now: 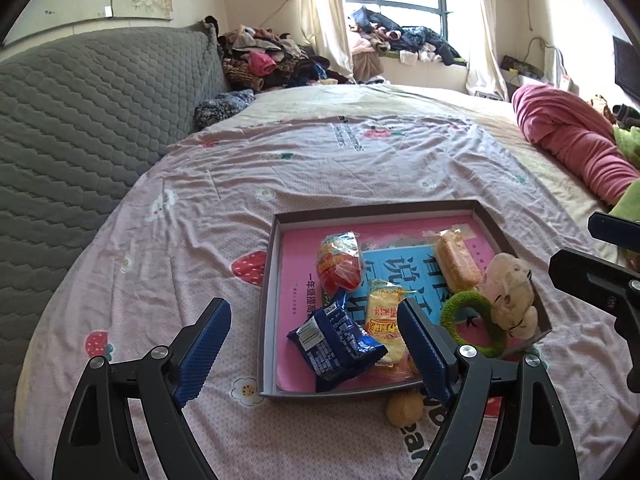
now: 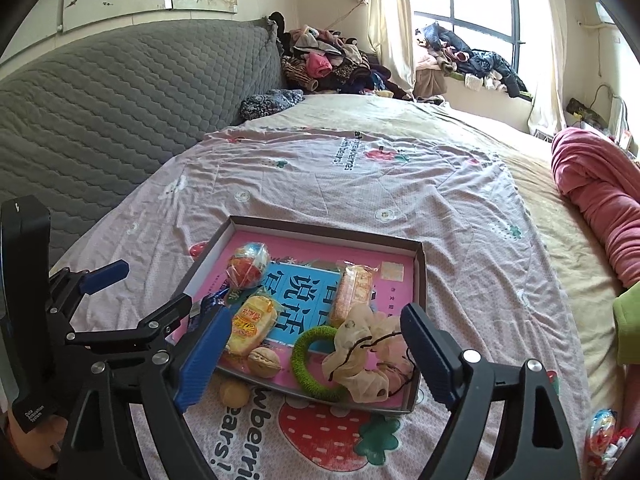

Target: Organize objects

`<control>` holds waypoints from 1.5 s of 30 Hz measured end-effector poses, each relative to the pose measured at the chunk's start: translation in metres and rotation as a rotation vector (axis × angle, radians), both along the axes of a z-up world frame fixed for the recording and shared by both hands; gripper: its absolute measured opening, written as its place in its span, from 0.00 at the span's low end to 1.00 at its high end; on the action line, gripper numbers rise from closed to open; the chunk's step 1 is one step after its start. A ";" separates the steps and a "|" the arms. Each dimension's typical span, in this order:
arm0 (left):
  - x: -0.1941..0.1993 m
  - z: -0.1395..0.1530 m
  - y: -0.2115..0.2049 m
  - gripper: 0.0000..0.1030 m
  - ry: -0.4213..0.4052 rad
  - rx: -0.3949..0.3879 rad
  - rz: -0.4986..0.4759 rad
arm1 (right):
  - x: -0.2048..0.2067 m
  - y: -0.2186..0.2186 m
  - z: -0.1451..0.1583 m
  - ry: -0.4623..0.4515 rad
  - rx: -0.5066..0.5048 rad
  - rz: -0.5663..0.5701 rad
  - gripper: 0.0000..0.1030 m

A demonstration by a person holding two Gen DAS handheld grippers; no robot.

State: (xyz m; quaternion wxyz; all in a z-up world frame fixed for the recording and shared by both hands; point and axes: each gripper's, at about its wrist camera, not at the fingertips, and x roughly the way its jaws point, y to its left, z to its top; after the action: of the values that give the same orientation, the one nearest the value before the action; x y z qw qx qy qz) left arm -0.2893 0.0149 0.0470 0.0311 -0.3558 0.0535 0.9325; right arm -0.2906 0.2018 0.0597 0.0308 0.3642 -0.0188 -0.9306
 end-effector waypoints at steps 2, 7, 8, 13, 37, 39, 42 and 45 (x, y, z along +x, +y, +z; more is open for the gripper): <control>0.004 0.004 -0.002 0.84 0.001 0.007 0.002 | 0.004 0.000 0.005 0.006 -0.005 -0.003 0.84; 0.016 0.015 -0.003 0.84 0.008 0.002 0.006 | 0.015 -0.001 0.020 0.025 -0.011 -0.010 0.84; 0.018 0.017 -0.002 0.84 0.011 0.002 0.006 | 0.017 -0.002 0.022 0.029 -0.008 -0.011 0.85; 0.029 0.032 -0.004 0.84 0.031 0.000 0.007 | 0.029 -0.005 0.038 0.054 -0.005 -0.013 0.90; 0.096 0.087 -0.010 0.84 0.109 0.010 0.008 | 0.090 -0.011 0.063 0.049 0.001 -0.039 0.99; 0.103 0.090 -0.010 0.84 0.113 0.009 0.008 | 0.095 -0.013 0.065 0.049 0.008 -0.037 0.99; 0.114 0.093 -0.011 0.84 0.116 0.004 0.013 | 0.105 -0.018 0.067 0.047 0.017 -0.033 0.99; 0.124 0.095 -0.010 0.84 0.119 0.001 0.014 | 0.115 -0.021 0.070 0.053 0.019 -0.030 0.99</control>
State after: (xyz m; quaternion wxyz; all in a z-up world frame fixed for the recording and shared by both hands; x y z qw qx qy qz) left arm -0.1649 0.0046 0.1423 0.0217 -0.3000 0.0522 0.9523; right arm -0.1761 0.1805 0.1298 0.0139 0.3395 -0.0145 -0.9404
